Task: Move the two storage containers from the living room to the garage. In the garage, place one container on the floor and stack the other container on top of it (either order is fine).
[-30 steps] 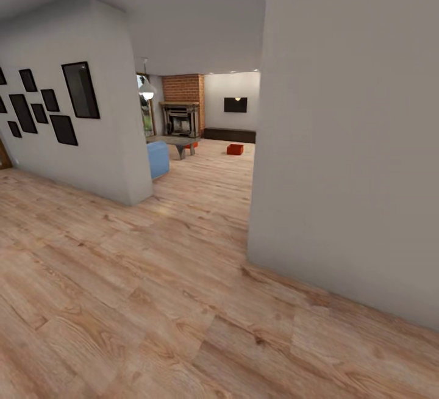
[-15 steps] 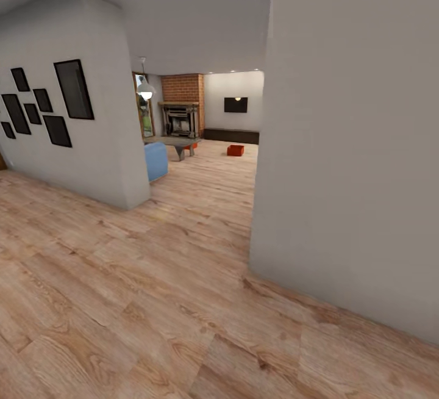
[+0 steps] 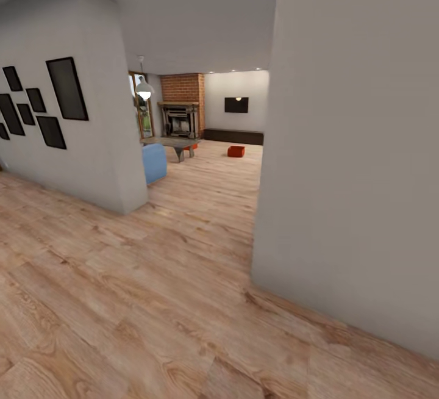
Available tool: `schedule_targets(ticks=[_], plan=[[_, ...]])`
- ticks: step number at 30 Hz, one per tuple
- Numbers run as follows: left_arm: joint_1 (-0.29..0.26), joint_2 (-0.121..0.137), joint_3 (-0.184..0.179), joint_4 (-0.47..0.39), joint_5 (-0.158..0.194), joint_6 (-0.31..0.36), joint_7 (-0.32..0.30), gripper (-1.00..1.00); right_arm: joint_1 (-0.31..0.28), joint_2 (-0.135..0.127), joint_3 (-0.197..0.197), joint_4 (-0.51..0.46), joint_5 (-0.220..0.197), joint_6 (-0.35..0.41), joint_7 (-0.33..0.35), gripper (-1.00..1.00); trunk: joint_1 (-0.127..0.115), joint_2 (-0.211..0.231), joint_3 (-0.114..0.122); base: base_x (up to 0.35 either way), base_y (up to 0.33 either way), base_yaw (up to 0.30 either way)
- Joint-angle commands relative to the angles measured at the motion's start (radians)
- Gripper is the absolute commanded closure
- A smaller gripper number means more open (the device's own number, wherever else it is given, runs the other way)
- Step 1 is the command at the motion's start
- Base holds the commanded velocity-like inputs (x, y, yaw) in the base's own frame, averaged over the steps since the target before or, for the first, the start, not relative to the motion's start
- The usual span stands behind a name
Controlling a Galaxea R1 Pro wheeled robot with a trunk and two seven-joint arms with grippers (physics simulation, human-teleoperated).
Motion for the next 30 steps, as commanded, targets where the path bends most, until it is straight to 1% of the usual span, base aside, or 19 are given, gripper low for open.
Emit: schedule_targets(ticks=[1,4,9,21,24,30], plan=[[0.000,0.000,0.001,0.000,0.002,-0.002,0.000,-1.00,-0.001,0.000,0.006,0.003,-0.010,-0.005,0.007,-1.00,0.001,0.000,-0.001,0.322,0.000,0.006],[0.000,0.001,0.001,0.000,0.002,-0.002,0.000,-1.00,0.001,-0.001,0.008,0.004,-0.010,0.003,0.019,-1.00,0.001,0.000,-0.001,0.322,0.000,0.002],[0.000,0.001,0.001,0.000,0.002,-0.002,0.000,-1.00,0.024,-0.001,0.009,0.004,-0.008,0.007,0.021,-1.00,0.001,0.000,-0.001,0.322,0.000,0.000],[0.000,0.001,0.001,0.000,0.002,-0.002,0.000,-1.00,0.027,0.005,0.009,0.004,-0.010,0.007,0.008,-1.00,0.001,0.000,-0.001,0.322,0.000,0.001],[0.000,0.001,0.001,0.000,0.002,-0.002,0.000,-1.00,0.027,0.007,0.009,0.004,-0.009,0.003,0.007,-1.00,0.001,0.000,-0.001,0.322,0.000,0.134],[0.000,0.001,0.001,-0.001,0.002,-0.002,0.000,-1.00,0.027,0.008,0.009,0.004,-0.008,0.002,0.005,-1.00,0.001,0.000,-0.001,0.322,0.000,0.253]])
